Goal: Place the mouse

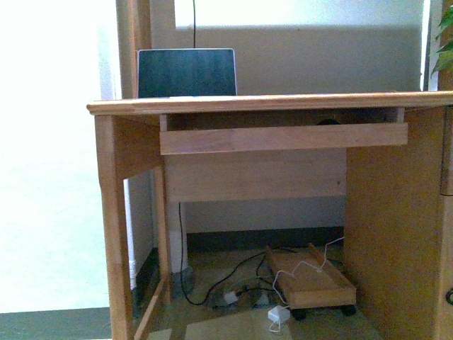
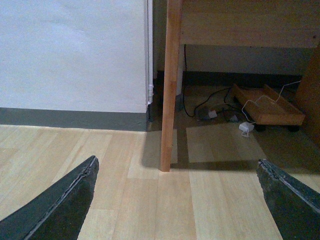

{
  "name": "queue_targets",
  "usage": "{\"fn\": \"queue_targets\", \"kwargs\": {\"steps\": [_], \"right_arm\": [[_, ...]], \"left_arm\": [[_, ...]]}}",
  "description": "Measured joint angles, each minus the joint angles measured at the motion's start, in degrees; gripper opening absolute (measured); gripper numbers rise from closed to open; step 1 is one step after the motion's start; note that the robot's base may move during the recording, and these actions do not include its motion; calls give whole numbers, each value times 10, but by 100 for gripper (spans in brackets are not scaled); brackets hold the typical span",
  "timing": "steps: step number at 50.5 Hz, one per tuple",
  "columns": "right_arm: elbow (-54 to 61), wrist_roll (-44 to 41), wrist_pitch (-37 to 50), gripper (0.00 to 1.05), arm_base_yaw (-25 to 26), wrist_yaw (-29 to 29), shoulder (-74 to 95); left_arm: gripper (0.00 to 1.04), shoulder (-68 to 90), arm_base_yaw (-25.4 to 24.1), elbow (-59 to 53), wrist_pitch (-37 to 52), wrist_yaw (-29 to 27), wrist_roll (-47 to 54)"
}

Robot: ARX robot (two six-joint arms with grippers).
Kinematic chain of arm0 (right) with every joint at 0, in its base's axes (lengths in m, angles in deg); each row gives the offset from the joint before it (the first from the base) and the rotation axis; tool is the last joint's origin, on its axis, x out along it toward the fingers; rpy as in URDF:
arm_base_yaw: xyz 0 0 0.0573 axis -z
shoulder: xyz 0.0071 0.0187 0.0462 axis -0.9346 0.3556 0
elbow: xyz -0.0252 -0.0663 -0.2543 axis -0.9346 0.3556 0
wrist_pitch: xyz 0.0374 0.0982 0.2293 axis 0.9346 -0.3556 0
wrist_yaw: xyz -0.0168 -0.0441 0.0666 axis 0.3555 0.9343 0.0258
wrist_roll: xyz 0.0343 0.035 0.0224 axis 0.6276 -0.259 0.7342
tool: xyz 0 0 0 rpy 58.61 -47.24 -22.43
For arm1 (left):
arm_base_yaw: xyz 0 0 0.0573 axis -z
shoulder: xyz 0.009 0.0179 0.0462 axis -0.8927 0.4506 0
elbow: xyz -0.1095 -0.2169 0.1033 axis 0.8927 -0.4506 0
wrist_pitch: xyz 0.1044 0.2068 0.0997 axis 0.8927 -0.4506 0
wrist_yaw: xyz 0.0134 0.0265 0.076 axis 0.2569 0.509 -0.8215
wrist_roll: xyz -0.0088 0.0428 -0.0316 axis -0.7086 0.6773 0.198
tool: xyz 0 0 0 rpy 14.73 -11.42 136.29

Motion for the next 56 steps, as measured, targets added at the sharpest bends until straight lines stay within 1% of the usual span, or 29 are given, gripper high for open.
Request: {"fn": "queue_targets", "kwargs": {"steps": [56], "right_arm": [[0,0,0,97,0,-1,0]], "left_arm": [[97,0,0,0,0,0,0]]}}
